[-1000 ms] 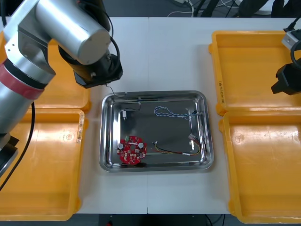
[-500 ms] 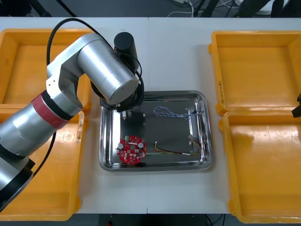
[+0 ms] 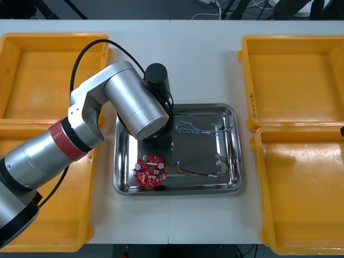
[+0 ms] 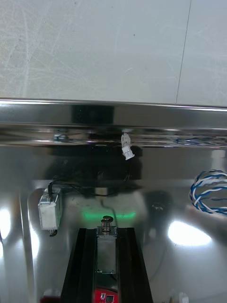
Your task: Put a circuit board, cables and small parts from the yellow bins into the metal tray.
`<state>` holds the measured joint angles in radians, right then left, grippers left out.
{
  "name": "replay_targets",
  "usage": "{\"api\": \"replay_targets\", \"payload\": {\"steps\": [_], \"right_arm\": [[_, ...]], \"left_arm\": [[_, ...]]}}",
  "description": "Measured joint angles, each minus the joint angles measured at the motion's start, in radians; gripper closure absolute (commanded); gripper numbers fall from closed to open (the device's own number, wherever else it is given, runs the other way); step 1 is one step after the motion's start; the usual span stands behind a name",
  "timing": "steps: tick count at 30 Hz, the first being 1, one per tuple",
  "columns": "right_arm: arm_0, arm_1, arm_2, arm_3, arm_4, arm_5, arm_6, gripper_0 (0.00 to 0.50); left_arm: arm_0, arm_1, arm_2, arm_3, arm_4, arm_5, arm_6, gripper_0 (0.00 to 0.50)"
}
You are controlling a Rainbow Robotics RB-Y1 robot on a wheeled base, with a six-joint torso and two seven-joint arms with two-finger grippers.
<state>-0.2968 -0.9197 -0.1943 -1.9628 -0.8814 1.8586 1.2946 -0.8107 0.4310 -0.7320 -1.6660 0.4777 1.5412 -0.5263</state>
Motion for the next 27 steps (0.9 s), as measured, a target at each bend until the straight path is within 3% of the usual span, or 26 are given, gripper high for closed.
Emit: {"api": "replay_targets", "payload": {"steps": [6,7,8,9,17,27], "right_arm": [[0.022,0.0,0.0,0.0,0.0,-0.045,-0.12,0.0],[0.025,0.0,0.0,0.0,0.001,-0.048,-0.12,0.0],[0.029,0.0,0.0,0.0,0.001,-0.055,-0.12,0.0],[0.033,0.0,0.0,0.0,0.001,-0.065,-0.12,0.0],[0.082,0.0,0.0,0.0,0.0,-0.152,-0.12,0.0],[0.106,-0.004,0.0,0.0,-0.003,-0.169,-0.113,0.0]], "left_arm": [[0.0,-0.003,-0.004,0.026,-0.009,-0.029,0.0,0.494],[0.0,-0.004,-0.004,0.027,-0.01,-0.03,0.0,0.448],[0.0,-0.004,-0.004,0.027,-0.01,-0.031,0.0,0.019],[0.0,-0.004,-0.004,0.027,-0.01,-0.032,0.0,0.0],[0.0,-0.005,-0.004,0.028,-0.01,-0.042,0.0,0.0],[0.0,-0.004,-0.004,0.029,-0.011,-0.045,0.0,0.0]]}}
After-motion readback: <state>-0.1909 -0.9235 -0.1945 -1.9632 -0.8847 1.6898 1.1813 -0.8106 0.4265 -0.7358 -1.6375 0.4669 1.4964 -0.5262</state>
